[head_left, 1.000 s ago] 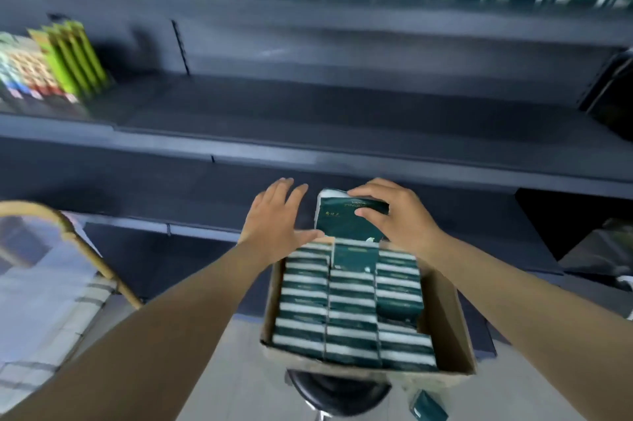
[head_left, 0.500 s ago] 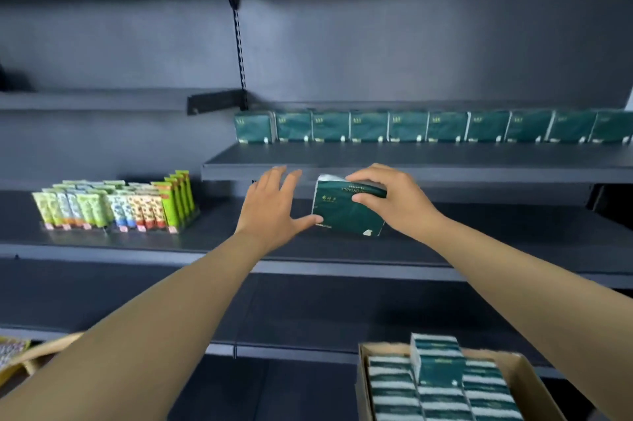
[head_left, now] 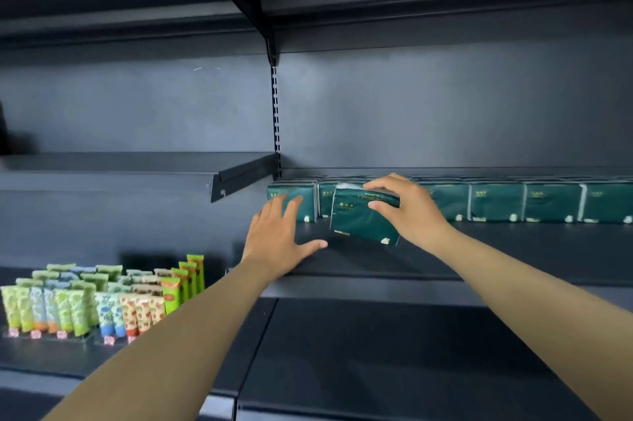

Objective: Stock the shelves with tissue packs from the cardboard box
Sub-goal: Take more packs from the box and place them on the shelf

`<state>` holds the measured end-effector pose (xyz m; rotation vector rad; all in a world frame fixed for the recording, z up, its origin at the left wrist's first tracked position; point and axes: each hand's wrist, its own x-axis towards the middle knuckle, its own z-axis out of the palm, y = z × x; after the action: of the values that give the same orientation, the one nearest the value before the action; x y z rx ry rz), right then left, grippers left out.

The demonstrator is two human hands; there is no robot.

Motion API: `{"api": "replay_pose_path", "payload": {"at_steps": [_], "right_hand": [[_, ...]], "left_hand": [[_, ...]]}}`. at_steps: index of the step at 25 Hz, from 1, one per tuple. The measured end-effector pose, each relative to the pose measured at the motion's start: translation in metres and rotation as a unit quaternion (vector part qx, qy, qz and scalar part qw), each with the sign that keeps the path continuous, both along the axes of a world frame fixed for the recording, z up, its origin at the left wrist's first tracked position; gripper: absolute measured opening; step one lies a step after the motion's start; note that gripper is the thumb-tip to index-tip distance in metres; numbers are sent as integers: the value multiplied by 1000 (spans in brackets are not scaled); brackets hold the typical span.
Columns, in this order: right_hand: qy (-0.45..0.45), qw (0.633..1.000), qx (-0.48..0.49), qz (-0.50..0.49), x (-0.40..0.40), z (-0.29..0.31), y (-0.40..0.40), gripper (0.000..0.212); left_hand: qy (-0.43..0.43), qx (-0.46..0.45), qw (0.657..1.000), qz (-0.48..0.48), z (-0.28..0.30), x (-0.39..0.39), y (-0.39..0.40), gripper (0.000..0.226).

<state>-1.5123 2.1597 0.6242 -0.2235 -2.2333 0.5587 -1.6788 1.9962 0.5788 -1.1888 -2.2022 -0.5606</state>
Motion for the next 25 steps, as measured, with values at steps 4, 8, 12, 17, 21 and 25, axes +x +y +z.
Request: {"api": "replay_pose_path", "payload": {"at_steps": [4,8,12,17,21,25], "right_hand": [[-13,1000,9,-18,-77,-5,48,23],[-38,995,73,-50,-130,-23,83,24],[-49,986,137,-80,-150,-30,100,29],[-53,978,178,-97,-157,-36,105,34],[-58,974,189,-107,-152,-37,102,40],[-24,976,162,-143,-122,-29,90,44]], "left_hand": [[-13,9,1000,-4,-2,-65,54,96],[21,9,1000,-9,-9,-98,96,99],[54,28,998,-16,-11,-123,119,102],[63,3,998,-2,-14,-135,130,103],[67,5,998,-7,-14,-131,127,101],[74,2,997,-3,-9,-110,107,99]]}}
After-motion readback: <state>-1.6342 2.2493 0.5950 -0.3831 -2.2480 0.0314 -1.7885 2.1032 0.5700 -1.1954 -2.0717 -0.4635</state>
